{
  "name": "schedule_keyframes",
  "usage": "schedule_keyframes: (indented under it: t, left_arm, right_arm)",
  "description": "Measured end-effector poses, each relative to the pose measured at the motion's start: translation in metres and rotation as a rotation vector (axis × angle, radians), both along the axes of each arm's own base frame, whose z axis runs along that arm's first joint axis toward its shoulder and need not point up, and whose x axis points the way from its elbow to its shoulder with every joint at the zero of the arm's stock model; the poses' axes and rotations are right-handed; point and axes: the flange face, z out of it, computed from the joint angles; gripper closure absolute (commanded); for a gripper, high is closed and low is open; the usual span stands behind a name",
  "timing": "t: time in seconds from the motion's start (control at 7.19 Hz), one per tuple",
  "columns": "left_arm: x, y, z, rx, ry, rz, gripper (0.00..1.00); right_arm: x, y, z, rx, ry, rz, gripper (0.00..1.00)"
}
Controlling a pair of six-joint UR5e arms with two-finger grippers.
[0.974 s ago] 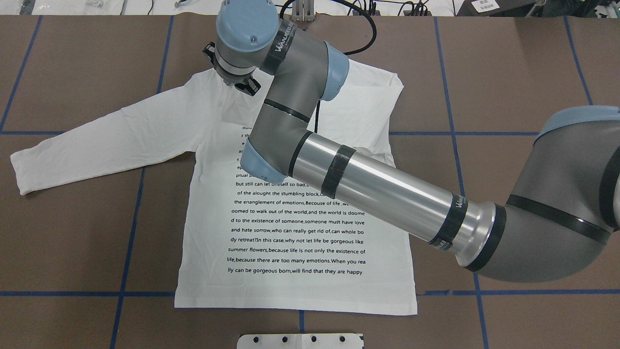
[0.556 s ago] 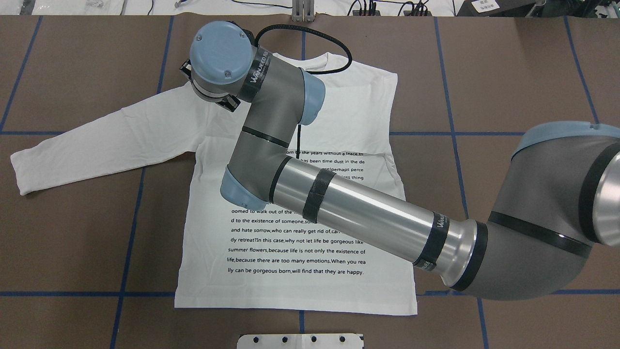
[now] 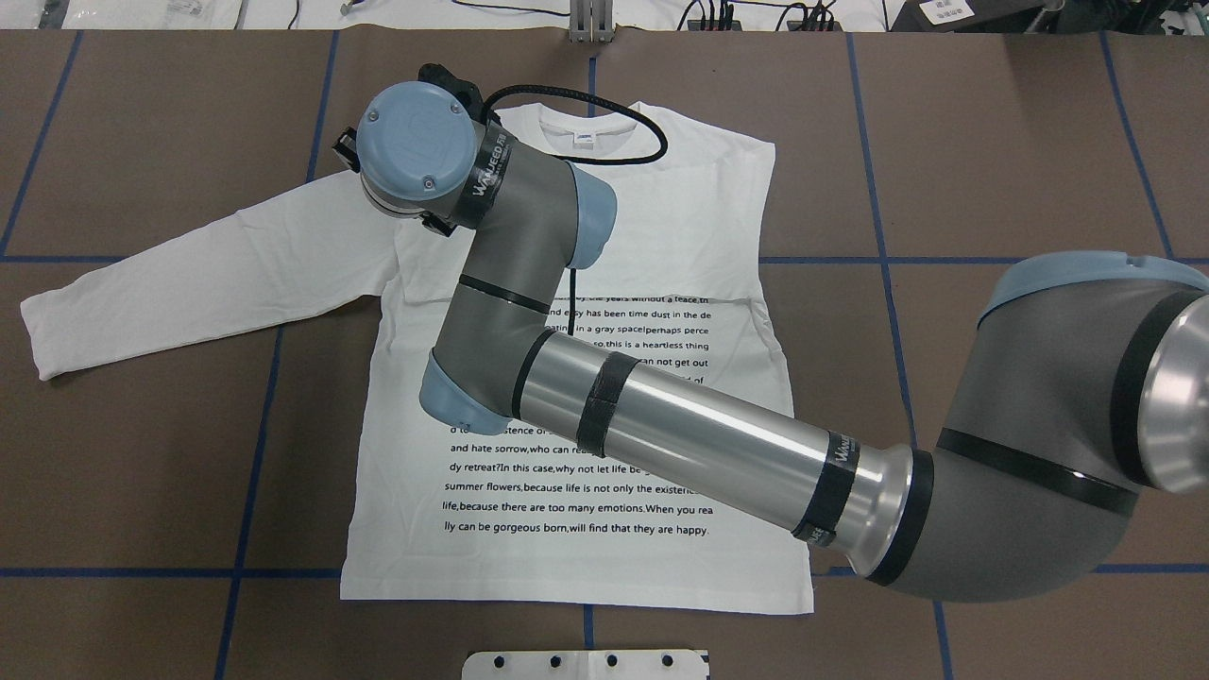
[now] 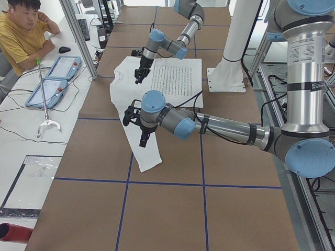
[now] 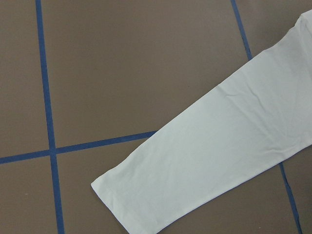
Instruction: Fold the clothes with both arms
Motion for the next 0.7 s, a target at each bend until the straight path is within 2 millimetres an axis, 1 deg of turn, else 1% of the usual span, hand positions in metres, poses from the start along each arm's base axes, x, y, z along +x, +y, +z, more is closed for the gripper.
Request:
schedule_keyframes:
  t: [0.14,0.28,0.42,0.56,0.7]
  left_arm:
    - [0.014,-0.002,0.020,-0.017,-0.003,0.023,0.01]
    - [0.022,-0.006,0.043,-0.048,-0.008,0.030,0.03]
    - [0.027,-0.017,0.071,-0.093,-0.017,0.031,0.04]
    - [0.032,-0.030,0.095,-0.133,-0.028,0.031,0.06]
    - [0.037,-0.035,0.112,-0.168,-0.036,0.034,0.08]
  right_arm:
    - [-0.003,0.006,-0.009,0.003,-0.011,0.006,0.01]
    - [0.000,0.007,-0.013,-0.003,-0.023,0.007,0.01]
    - [0.009,0.003,-0.008,-0.013,-0.032,-0.002,0.01]
    - [0.027,0.000,0.011,-0.026,-0.037,-0.020,0.00]
    - [0.053,0.001,0.035,-0.047,-0.033,-0.040,0.00]
